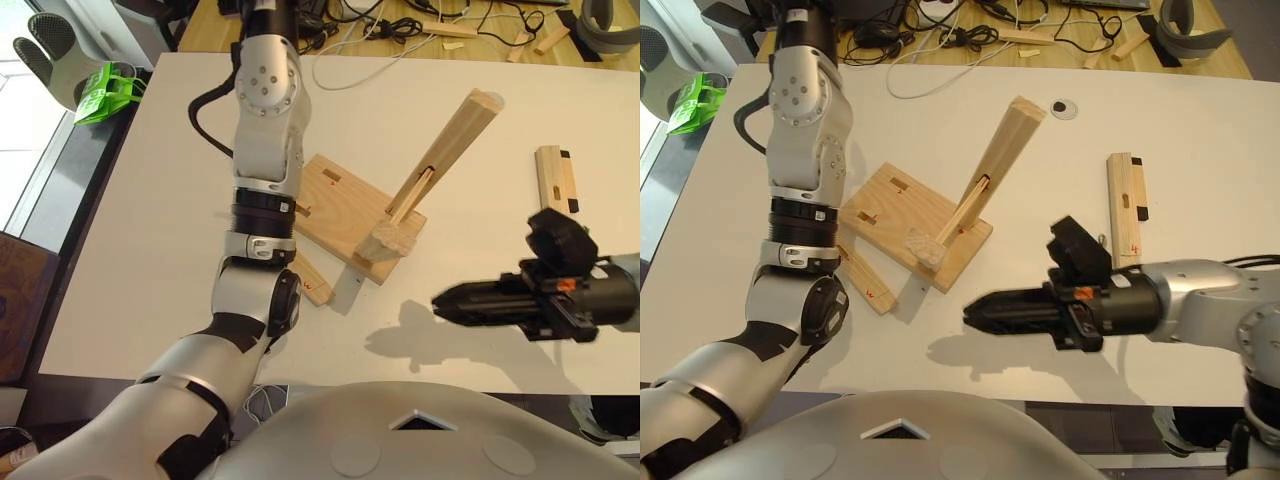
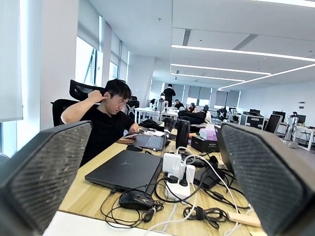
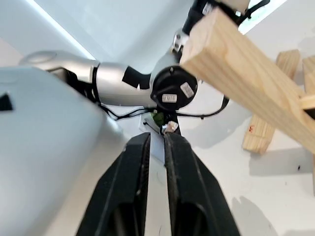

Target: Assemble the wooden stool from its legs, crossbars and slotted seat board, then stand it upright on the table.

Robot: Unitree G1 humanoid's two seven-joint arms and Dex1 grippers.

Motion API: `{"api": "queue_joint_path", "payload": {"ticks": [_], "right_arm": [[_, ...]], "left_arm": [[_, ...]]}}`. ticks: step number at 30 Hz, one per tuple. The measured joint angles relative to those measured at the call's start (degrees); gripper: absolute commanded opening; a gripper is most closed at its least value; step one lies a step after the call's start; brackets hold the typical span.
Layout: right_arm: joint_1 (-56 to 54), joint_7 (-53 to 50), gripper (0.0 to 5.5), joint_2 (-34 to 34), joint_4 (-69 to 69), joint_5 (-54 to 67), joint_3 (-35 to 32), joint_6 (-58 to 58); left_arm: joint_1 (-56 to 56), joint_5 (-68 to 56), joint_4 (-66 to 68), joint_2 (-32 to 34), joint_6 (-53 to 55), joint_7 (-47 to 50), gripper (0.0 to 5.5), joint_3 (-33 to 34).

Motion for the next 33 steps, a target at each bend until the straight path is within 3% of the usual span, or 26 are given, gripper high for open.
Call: {"api": "queue_joint_path", "payload": {"ticks": [3, 7, 10, 14, 18, 23, 29, 33], "right_arm": [[-3.58, -8.45, 0.56, 1.88, 2.02, 6.34, 7.06, -3.69], [-6.40, -12.16, 0.56, 3.74, 4.95, 7.32, 13.27, -3.71], [-9.20, -15.34, 0.56, 7.18, 6.53, 6.36, 15.92, -4.60], [-10.66, -30.43, 0.56, 18.22, 8.04, -0.86, 18.28, -13.72], [-9.48, -39.39, 0.56, 23.99, 7.36, -5.24, 17.50, -19.03], [-8.94, -41.51, 0.56, 24.89, 6.57, -8.26, 14.85, -20.17], [-9.05, -35.51, 0.56, 21.03, 4.56, -2.81, 15.11, -13.95], [-11.34, -37.28, 0.56, 25.27, 9.11, -9.59, 17.93, -13.86]], "left_arm": [[-0.22, -0.01, -3.63, 1.06, -0.19, 1.12, 4.85, 2.39], [-1.62, -0.06, -3.70, 0.66, -0.72, 0.57, 4.85, 2.28], [-1.61, -0.07, -3.79, 0.02, -0.75, 0.27, 4.85, 2.03], [-0.92, -0.06, -4.07, -0.48, -0.75, -0.70, 4.85, 1.73], [0.39, -0.02, -4.09, -0.52, -0.82, -1.56, 4.85, 1.57], [1.36, -0.02, -4.28, -0.73, -0.79, -1.81, 4.85, 1.53], [1.73, -1.15, -3.96, -3.12, 2.08, -5.00, 4.85, -1.05], [2.18, -1.33, -5.52, -4.33, 2.19, -5.40, 4.85, -1.66]]}}
